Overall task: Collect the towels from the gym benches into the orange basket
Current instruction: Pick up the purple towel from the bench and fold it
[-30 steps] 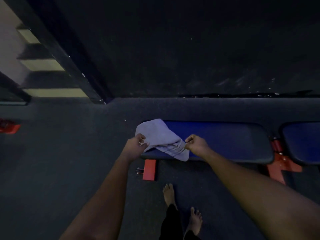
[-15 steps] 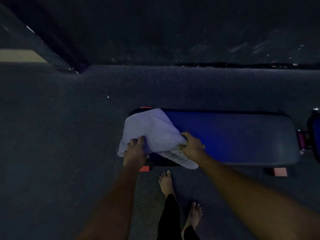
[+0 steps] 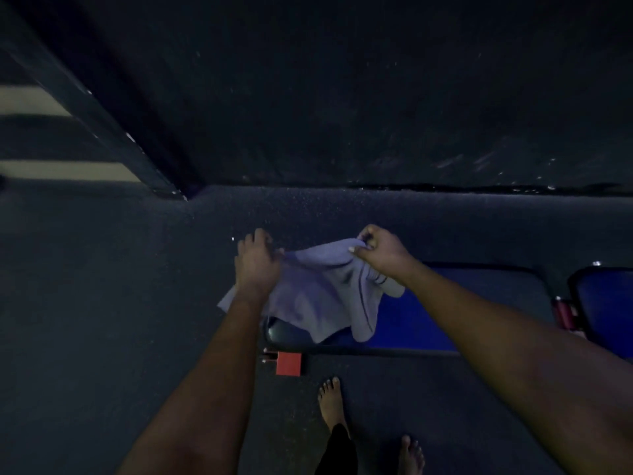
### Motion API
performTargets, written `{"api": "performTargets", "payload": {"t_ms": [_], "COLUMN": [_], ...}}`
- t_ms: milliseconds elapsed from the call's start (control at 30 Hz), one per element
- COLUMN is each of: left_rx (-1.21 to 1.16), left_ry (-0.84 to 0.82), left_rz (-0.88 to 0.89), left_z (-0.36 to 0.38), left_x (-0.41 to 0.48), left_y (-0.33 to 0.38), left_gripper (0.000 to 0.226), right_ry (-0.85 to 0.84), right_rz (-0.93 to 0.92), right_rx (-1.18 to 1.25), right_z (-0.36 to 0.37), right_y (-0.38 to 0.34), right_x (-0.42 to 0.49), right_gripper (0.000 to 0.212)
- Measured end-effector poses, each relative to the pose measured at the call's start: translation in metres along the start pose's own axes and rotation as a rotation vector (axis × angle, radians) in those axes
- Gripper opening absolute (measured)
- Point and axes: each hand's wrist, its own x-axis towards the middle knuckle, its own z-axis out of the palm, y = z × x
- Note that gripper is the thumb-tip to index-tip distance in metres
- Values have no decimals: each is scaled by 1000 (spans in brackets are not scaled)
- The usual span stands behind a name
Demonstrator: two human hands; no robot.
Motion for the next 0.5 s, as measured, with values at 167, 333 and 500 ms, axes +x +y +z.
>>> {"api": "performTargets", "payload": {"t_ms": [167,333,500], "left_rx": [-241,-406,-188], "left_ry": [-279,-510,-241], "left_rz": [150,181,324], "left_z": [-49,-80,-108], "left_x": [-7,-16,-17], "left_y": [83,154,223], "left_gripper": [41,58,22], "right_ry": [48,221,235], "right_rz": [-88,-210,-277], "right_rx": [134,176,232], "right_z": [-49,-110,-174], "right_y": [-66,-113,-141], "right_x": [-9,-28,-48], "right_gripper": [23,14,11]}}
